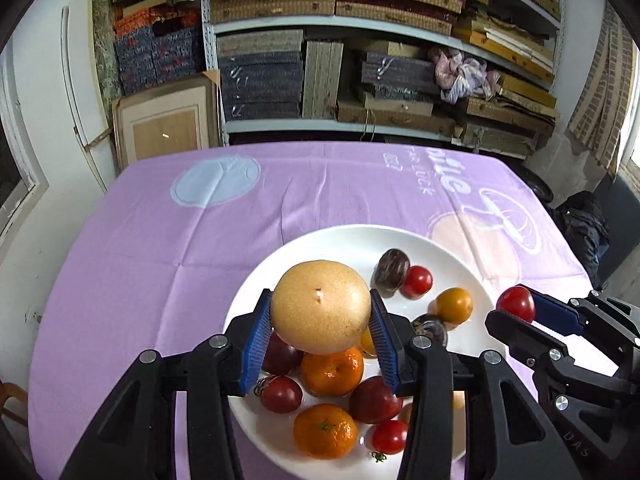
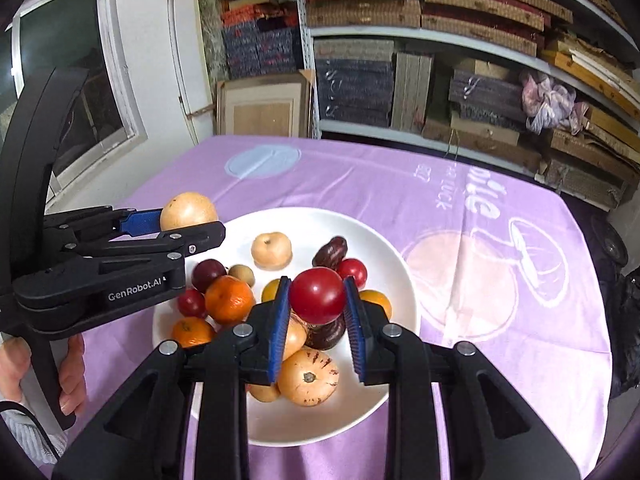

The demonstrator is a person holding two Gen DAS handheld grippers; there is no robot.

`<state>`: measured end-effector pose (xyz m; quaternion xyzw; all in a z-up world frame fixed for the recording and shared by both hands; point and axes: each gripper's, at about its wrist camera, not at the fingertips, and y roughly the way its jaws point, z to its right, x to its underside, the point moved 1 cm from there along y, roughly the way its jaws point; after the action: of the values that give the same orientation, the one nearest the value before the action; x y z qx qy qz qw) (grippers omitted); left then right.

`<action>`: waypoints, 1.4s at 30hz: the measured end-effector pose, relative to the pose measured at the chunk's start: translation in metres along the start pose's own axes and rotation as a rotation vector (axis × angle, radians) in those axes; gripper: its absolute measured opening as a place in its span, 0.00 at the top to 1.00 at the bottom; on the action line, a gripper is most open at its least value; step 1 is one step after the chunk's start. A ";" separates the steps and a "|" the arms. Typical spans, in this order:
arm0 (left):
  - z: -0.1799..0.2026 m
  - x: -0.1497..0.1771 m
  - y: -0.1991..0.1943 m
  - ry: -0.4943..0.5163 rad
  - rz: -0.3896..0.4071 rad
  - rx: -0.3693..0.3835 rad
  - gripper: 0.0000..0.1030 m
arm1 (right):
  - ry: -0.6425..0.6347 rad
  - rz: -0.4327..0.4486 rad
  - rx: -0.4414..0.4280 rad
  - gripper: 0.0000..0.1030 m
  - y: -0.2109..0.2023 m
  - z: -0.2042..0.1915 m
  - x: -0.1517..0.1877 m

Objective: Organize fruits
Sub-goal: 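Carry the pepino and cherry tomato onto the plate and open both tools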

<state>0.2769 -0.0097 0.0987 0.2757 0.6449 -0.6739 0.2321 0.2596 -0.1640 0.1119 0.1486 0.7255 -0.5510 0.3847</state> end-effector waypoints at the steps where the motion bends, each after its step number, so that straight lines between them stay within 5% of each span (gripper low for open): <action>1: -0.002 0.002 0.010 -0.003 -0.015 0.002 0.54 | 0.001 -0.015 0.003 0.75 0.011 0.000 0.003; 13: -0.013 0.015 0.069 0.001 -0.095 0.009 0.54 | -0.013 -0.123 0.001 0.75 0.089 0.000 0.007; 27: -0.015 0.009 0.063 -0.010 -0.071 -0.007 0.50 | -0.015 -0.115 0.004 0.64 0.088 0.005 0.002; 33: -0.015 -0.002 0.022 0.000 0.002 -0.046 0.29 | -0.021 -0.058 0.005 0.55 0.050 -0.001 -0.006; 38: -0.011 -0.007 -0.034 0.002 0.072 -0.043 0.28 | -0.043 0.020 0.008 0.52 -0.012 -0.015 -0.016; 42: -0.007 -0.005 -0.092 0.015 0.143 -0.038 0.28 | -0.071 0.123 0.008 0.38 -0.083 -0.031 -0.019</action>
<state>0.2198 0.0022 0.1706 0.3216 0.6379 -0.6413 0.2801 0.2070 -0.1601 0.1853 0.1748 0.6985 -0.5342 0.4429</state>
